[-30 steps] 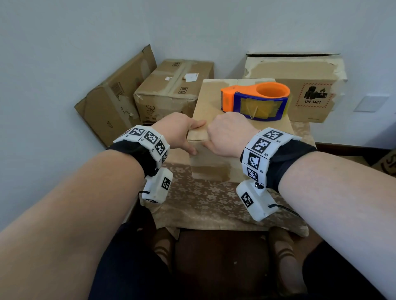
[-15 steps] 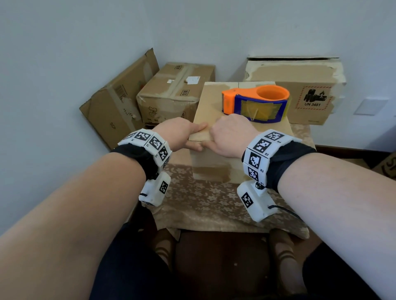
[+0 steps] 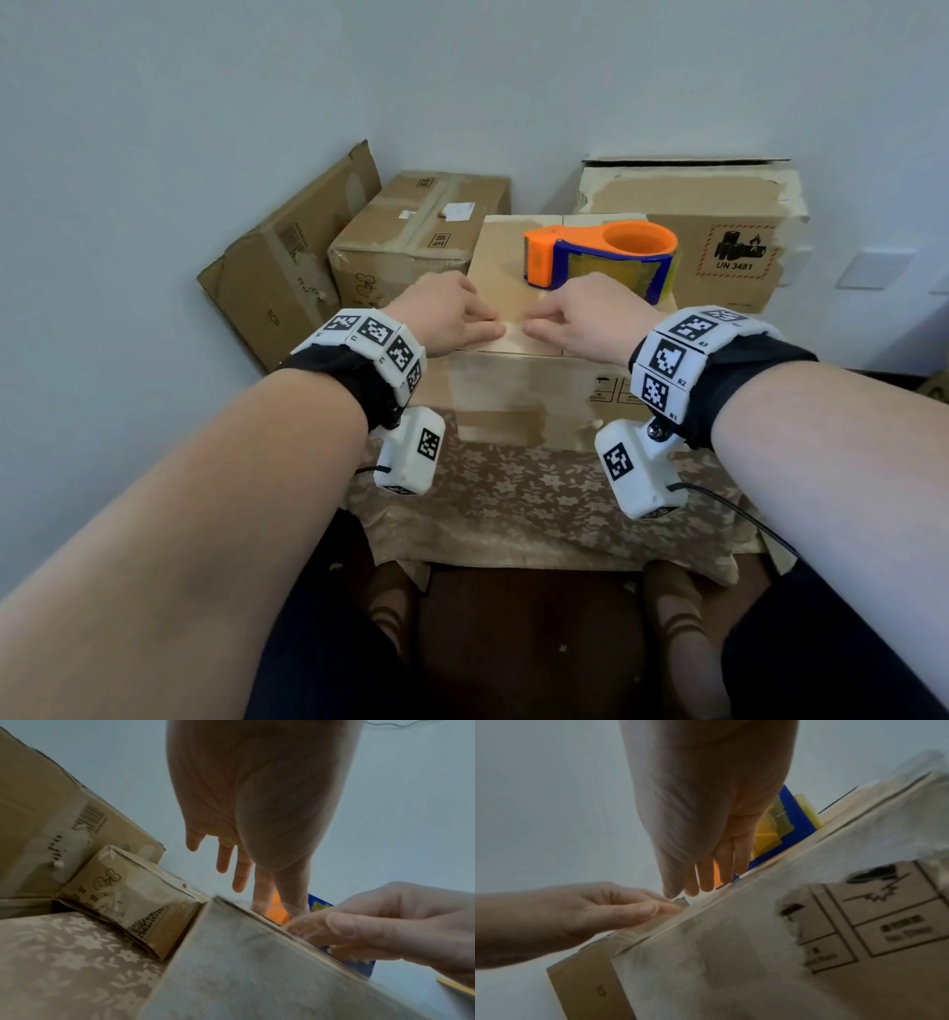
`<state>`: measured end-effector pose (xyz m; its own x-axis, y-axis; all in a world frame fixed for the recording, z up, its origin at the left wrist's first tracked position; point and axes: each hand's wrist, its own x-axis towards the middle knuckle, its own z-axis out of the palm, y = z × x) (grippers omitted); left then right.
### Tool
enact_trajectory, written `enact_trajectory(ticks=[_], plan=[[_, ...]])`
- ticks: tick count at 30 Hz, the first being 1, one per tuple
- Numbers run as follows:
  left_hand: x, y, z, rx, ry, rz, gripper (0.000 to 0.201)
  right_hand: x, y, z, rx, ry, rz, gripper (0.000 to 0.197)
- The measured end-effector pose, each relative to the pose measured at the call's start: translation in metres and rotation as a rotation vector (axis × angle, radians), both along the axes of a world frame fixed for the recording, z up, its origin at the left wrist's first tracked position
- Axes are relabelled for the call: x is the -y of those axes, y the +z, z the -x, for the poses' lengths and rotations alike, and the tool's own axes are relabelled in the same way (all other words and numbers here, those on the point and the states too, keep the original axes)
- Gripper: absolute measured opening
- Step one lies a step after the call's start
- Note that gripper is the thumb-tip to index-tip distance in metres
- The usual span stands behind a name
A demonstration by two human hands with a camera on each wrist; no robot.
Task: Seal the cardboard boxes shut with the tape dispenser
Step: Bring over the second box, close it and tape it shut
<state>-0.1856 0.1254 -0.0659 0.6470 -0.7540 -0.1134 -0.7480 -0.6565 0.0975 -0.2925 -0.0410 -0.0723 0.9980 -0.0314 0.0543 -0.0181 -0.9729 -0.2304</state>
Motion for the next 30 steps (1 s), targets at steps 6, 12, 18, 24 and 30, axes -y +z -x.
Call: enact_trajectory(ticks=[6,12,18,24,30], plan=[[0.024,-0.008,0.009,-0.006,-0.089,-0.127,0.059,0.011,-0.012,0.005,-0.117,0.07,0.044,0.051],[0.019,-0.009,0.013,0.017,-0.147,-0.132,0.065,0.013,-0.023,0.006,-0.08,0.089,0.121,0.059],[0.022,-0.006,0.017,0.065,-0.167,-0.228,0.068,0.01,-0.027,0.006,-0.064,0.096,0.214,0.06],[0.025,-0.007,0.019,0.122,-0.185,-0.313,0.071,0.004,-0.028,0.007,-0.054,0.096,0.301,0.06],[0.028,-0.013,0.02,0.152,-0.165,-0.325,0.081,0.001,-0.028,0.005,-0.071,0.08,0.309,0.065]])
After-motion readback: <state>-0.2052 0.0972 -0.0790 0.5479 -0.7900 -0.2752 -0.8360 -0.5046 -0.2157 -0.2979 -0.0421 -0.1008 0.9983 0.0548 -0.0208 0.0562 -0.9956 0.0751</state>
